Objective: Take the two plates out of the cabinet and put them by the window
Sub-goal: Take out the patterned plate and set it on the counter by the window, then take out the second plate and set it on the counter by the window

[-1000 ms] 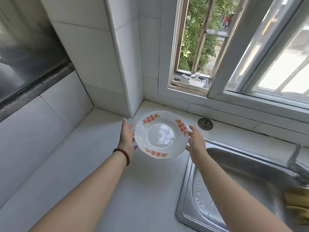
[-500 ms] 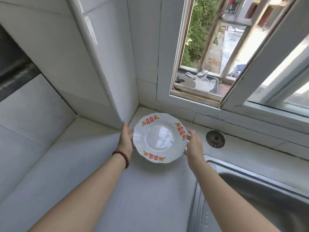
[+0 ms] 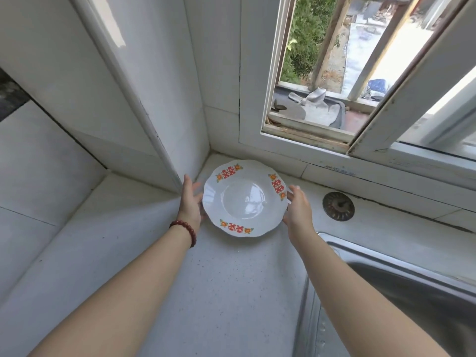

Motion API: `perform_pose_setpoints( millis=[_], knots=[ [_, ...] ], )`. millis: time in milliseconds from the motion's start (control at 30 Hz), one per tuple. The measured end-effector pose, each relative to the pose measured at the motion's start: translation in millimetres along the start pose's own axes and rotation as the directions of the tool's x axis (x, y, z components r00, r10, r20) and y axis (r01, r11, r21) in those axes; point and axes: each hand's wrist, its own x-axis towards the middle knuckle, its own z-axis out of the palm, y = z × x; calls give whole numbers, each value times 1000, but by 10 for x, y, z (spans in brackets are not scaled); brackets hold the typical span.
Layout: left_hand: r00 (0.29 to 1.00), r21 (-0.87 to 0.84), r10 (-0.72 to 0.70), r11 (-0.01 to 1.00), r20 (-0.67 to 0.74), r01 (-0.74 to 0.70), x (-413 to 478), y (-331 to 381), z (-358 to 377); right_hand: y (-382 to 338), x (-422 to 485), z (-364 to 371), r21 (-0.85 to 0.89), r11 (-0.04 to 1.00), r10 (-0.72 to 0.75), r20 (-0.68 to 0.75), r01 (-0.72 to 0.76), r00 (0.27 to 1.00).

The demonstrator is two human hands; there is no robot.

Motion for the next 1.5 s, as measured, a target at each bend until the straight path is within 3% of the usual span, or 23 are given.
perform_pose_setpoints(
  millis=[300, 767, 933, 1167, 1500],
  knots=[
    [999, 101, 27, 994, 31, -30, -123, 5, -43, -44, -42, -2, -86, 996, -33, 14, 34, 999],
    [976, 89, 184, 977, 113, -195, -1322, 348, -30, -491, -1082, -394, 24, 975, -222, 62, 221, 973],
    [951, 9, 250, 967, 183, -256, -1895, 327, -62, -513, -1603, -633, 8, 942, -336, 99, 337, 937],
    [907, 30, 343, 932, 245, -361, -2494, 46, -98, -353, -2201, -899, 57, 933, -361, 147, 356, 921],
    [832, -37, 337, 933, 440, -358, -3383, -421, -315, 121, -3183, -1269, 133, 912, -396, 46, 387, 917]
  ],
)
